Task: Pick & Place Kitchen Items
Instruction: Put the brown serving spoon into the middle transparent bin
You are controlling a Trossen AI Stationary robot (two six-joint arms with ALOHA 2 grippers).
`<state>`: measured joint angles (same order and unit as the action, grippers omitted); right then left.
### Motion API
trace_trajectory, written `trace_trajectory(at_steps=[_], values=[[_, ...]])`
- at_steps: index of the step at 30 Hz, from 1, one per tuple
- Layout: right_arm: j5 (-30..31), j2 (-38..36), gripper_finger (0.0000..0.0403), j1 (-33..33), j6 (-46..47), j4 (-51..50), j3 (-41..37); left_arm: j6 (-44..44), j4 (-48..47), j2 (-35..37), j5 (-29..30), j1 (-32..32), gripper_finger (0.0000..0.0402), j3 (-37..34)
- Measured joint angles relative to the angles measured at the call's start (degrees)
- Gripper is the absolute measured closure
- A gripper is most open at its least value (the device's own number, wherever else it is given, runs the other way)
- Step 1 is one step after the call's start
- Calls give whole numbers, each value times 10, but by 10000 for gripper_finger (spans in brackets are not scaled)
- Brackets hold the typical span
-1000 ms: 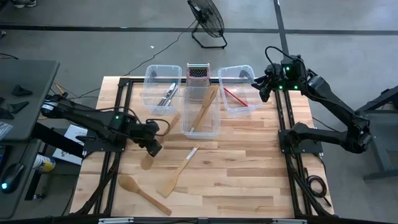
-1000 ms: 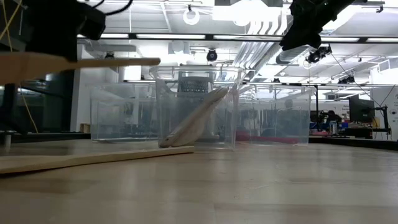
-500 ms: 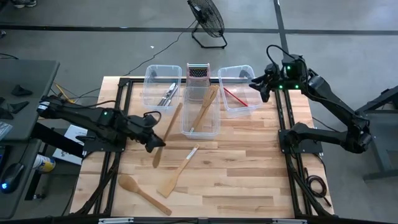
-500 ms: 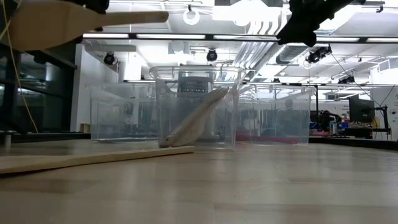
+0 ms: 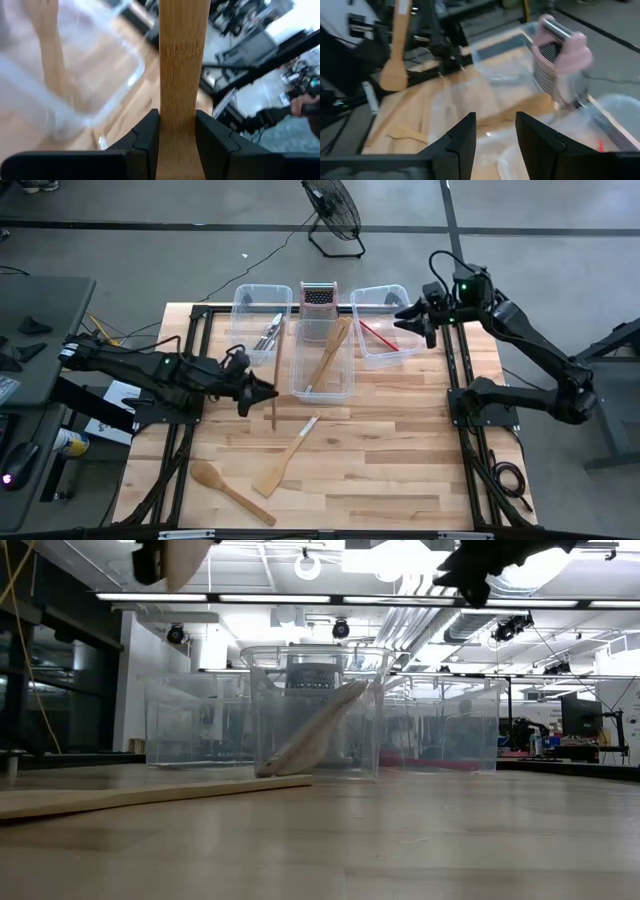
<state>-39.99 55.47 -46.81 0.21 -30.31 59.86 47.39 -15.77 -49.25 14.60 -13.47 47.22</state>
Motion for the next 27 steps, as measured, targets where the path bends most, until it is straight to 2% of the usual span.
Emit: trace_trajectory(at_steps=[6, 10, 15, 20, 27], values=[[-58, 24, 272, 33, 41, 74, 0, -78, 95, 0, 30, 0, 306, 0], [-61, 40, 272, 67, 46, 112, 0, -112, 138, 0, 30, 0, 306, 0], [-71, 57, 272, 105, 68, 177, 0, -165, 213, 0, -11, 0, 306, 0], [-86, 80, 272, 141, 107, 277, 0, -191, 247, 0, -24, 0, 306, 0], [-101, 143, 272, 184, 194, 474, 0, -212, 293, -6, -34, 0, 306, 0]])
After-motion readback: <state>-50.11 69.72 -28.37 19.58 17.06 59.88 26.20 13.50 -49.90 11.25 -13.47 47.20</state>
